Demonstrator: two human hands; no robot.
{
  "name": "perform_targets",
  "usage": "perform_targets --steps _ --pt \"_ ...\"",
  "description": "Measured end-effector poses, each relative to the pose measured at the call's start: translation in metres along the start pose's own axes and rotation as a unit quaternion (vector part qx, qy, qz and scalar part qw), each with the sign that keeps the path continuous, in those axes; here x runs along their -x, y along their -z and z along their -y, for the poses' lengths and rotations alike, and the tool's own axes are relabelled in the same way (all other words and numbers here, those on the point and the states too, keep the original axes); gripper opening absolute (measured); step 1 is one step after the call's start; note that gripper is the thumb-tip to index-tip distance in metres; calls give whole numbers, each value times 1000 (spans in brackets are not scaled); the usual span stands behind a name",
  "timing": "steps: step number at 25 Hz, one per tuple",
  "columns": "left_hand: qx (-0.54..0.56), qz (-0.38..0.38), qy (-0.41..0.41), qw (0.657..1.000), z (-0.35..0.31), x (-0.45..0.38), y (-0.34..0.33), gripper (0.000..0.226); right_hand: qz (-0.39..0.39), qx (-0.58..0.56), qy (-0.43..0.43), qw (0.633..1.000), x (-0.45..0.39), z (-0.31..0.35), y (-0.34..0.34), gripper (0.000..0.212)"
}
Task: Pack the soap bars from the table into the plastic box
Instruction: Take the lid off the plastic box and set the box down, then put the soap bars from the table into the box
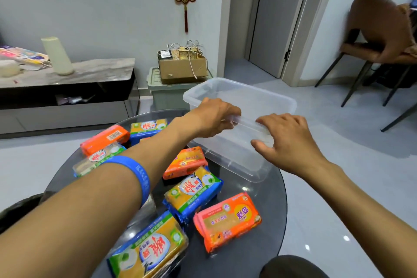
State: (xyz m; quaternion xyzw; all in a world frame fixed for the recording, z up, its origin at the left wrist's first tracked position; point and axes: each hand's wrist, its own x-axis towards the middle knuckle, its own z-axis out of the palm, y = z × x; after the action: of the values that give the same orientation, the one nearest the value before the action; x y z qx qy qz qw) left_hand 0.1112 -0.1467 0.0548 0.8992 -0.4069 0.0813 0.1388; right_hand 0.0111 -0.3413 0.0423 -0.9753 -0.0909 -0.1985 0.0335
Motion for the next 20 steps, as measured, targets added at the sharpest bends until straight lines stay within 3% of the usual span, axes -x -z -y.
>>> perform_targets --steps 3,8,12,14,16,18,19,20 --pt "-20 -37 27 999 2 2 -11 16 14 30 -1 999 -1 0 -6 23" --pt "9 -20 21 1000 3 4 -14 13 0 32 19 999 -5 -8 -6 6" --pt "26 1 17 1000 4 5 -8 19 17 47 20 999 -6 -11 -3 9" --pt "-17 -8 27 999 4 10 -7 37 31 51 16 998 -9 -7 -3 10" --pt "-41 -56 41 997 6 23 -4 55 53 53 -2 997 -9 -6 -1 29" --pt "-18 -152 88 984 13 46 -4 54 -11 48 21 999 -2 3 6 42" --pt "0 -173 124 977 18 59 -4 49 -60 32 55 996 5 11 10 42" --pt "12 -147 157 977 24 72 -6 45 -80 4 102 992 13 22 12 41"
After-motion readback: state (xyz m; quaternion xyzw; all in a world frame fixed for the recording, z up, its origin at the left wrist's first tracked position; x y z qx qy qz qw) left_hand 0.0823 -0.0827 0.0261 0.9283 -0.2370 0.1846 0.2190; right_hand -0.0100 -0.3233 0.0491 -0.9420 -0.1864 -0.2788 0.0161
